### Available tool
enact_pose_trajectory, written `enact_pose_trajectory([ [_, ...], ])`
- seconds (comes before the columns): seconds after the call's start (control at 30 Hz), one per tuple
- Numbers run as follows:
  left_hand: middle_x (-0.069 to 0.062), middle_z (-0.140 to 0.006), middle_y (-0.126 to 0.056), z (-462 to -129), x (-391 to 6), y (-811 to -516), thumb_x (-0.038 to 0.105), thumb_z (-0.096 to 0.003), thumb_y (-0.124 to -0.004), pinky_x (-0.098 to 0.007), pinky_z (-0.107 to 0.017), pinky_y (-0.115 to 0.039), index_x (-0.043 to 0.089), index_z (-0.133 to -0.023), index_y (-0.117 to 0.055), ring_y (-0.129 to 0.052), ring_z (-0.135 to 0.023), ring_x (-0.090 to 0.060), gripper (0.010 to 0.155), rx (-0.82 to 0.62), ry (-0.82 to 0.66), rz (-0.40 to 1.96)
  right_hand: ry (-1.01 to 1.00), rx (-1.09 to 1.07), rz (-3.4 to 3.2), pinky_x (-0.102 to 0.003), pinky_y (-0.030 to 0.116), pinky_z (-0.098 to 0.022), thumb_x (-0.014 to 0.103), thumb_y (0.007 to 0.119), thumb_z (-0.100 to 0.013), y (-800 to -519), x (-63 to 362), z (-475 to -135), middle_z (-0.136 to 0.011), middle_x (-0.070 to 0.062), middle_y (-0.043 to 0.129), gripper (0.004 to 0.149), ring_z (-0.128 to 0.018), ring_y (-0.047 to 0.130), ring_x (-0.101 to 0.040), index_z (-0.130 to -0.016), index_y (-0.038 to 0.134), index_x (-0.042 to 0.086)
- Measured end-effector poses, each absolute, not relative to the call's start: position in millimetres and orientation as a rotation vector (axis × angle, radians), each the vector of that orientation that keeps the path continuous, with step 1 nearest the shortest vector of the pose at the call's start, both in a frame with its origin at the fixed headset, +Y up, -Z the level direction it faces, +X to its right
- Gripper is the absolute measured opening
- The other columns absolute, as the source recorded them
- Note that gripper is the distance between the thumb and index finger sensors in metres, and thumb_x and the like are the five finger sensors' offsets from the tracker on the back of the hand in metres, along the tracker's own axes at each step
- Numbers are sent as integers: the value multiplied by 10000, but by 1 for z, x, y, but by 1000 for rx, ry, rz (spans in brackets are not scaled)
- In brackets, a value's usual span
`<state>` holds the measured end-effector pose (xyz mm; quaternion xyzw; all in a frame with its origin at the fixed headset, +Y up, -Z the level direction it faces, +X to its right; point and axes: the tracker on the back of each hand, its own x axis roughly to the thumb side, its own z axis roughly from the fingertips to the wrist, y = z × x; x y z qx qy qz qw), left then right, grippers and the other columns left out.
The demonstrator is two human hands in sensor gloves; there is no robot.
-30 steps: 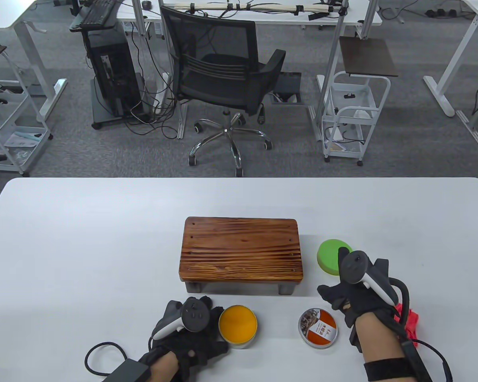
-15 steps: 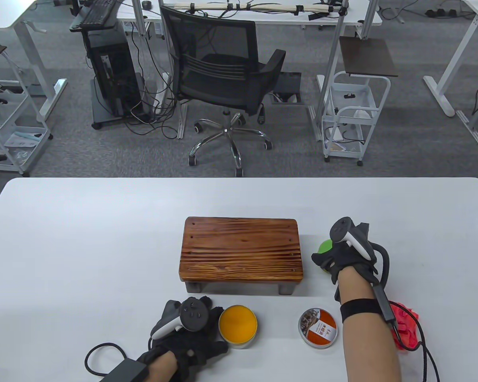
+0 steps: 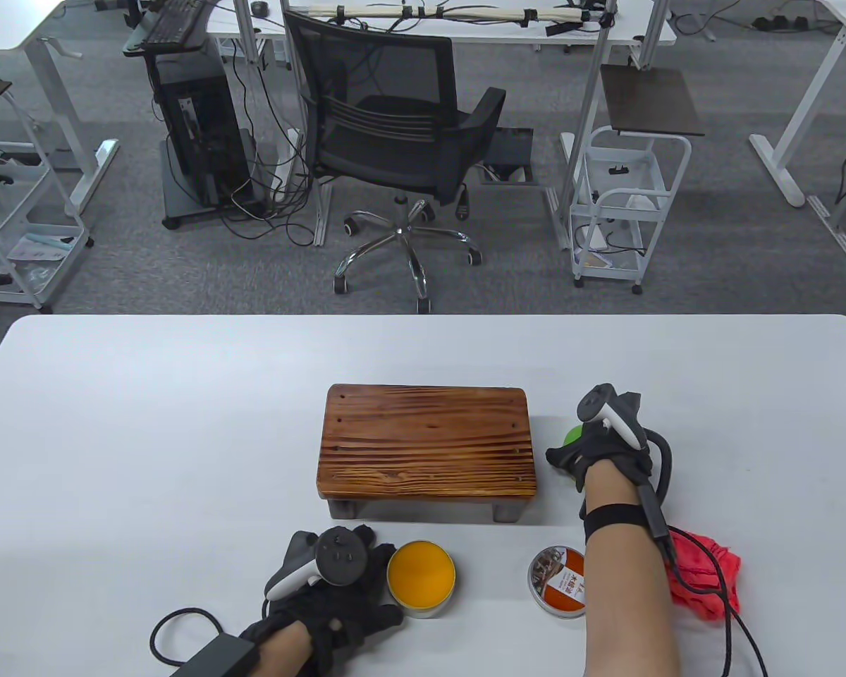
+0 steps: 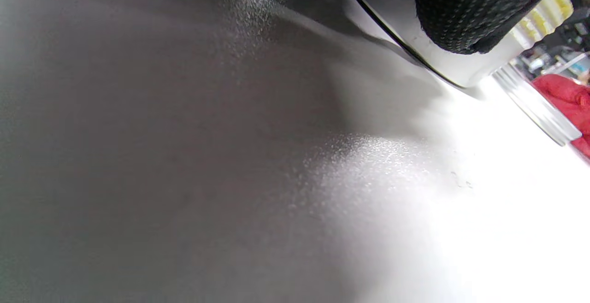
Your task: Dip and apply wood wax on stool
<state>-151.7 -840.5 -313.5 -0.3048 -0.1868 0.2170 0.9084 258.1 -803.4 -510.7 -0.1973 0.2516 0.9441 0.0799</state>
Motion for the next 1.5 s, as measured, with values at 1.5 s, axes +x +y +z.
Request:
enact_pose_trajectory([
  [1.5, -113, -1185, 133, -313, -152, -840, 638, -628, -729, -751, -577, 48, 373, -1120, -234, 197, -993, -448, 747, -623, -384, 427, 584, 1012, 3074, -620, 719, -642, 701, 911, -379, -678, 52, -318, -1165, -262, 423, 1071, -929, 636, -575, -1143, 351, 201],
])
